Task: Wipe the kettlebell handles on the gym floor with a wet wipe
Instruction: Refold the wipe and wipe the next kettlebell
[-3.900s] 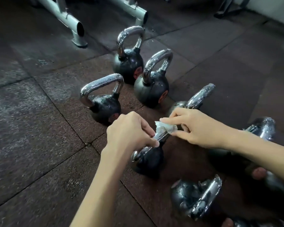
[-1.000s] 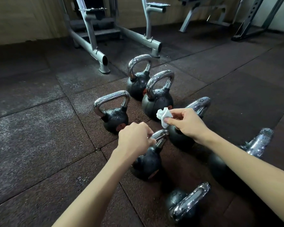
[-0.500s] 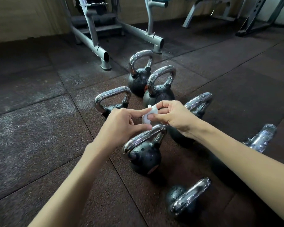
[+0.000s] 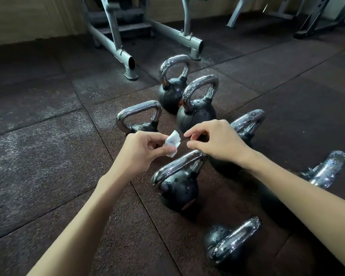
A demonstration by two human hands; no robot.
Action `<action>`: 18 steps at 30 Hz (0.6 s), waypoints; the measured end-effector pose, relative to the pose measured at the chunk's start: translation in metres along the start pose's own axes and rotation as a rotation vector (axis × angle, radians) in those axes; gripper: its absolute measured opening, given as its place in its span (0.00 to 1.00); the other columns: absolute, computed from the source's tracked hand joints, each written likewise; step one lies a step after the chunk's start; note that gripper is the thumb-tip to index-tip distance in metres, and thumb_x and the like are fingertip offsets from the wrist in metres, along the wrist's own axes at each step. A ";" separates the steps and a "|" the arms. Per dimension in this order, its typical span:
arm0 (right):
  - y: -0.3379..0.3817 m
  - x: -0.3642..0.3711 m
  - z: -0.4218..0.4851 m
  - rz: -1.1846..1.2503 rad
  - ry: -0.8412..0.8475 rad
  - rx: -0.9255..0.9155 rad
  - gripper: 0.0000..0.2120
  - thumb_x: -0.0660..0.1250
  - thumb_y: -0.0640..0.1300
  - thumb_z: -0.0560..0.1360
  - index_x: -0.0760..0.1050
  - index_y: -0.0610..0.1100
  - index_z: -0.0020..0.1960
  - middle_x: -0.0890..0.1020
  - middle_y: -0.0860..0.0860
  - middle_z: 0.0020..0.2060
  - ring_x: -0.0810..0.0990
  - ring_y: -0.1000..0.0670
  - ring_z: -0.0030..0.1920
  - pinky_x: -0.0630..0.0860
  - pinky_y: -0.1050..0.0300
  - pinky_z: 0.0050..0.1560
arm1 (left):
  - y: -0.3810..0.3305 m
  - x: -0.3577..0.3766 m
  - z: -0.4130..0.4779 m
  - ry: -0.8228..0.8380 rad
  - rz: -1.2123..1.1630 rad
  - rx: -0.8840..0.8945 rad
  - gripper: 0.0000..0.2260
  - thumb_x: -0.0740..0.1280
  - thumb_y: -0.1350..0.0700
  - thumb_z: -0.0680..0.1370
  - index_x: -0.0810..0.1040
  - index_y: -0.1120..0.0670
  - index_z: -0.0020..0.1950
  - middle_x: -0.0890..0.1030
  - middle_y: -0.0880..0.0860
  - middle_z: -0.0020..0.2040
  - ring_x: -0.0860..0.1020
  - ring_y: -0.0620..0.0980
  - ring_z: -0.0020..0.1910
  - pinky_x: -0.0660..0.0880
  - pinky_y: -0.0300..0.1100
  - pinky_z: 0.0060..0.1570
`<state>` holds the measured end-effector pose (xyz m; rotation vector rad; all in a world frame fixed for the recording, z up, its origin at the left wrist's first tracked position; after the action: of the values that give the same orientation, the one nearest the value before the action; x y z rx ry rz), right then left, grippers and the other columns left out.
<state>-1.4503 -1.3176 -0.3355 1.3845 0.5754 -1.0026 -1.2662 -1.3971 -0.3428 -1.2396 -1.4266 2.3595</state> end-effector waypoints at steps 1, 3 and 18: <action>-0.003 0.007 0.000 -0.122 0.067 -0.052 0.13 0.77 0.55 0.72 0.86 0.58 0.56 0.86 0.60 0.47 0.77 0.61 0.44 0.75 0.58 0.53 | 0.003 0.002 -0.001 0.031 0.003 -0.026 0.07 0.79 0.50 0.73 0.89 0.47 0.49 0.71 0.38 0.22 0.65 0.38 0.22 0.59 0.30 0.25; -0.010 0.022 -0.004 -0.157 0.206 -0.095 0.16 0.77 0.59 0.71 0.84 0.60 0.58 0.84 0.61 0.51 0.70 0.61 0.46 0.73 0.58 0.53 | 0.006 0.010 0.002 0.117 0.009 -0.059 0.08 0.80 0.47 0.71 0.90 0.44 0.48 0.77 0.38 0.25 0.67 0.36 0.23 0.60 0.28 0.26; -0.026 0.020 -0.013 -0.131 0.208 -0.055 0.20 0.78 0.58 0.70 0.82 0.64 0.61 0.69 0.54 0.38 0.69 0.59 0.39 0.64 0.68 0.40 | 0.000 0.049 0.009 0.481 0.443 0.033 0.10 0.67 0.44 0.83 0.85 0.41 0.61 0.80 0.46 0.54 0.78 0.44 0.54 0.75 0.47 0.59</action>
<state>-1.4593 -1.3072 -0.3673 1.4263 0.8517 -0.9448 -1.3047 -1.3799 -0.3688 -2.1091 -1.0342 2.0724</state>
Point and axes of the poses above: each hand's wrist, its own z-axis towards the middle knuckle, its own x-axis out of the palm, y = z × x, the point moved 7 cm from there along z, towards the middle knuckle
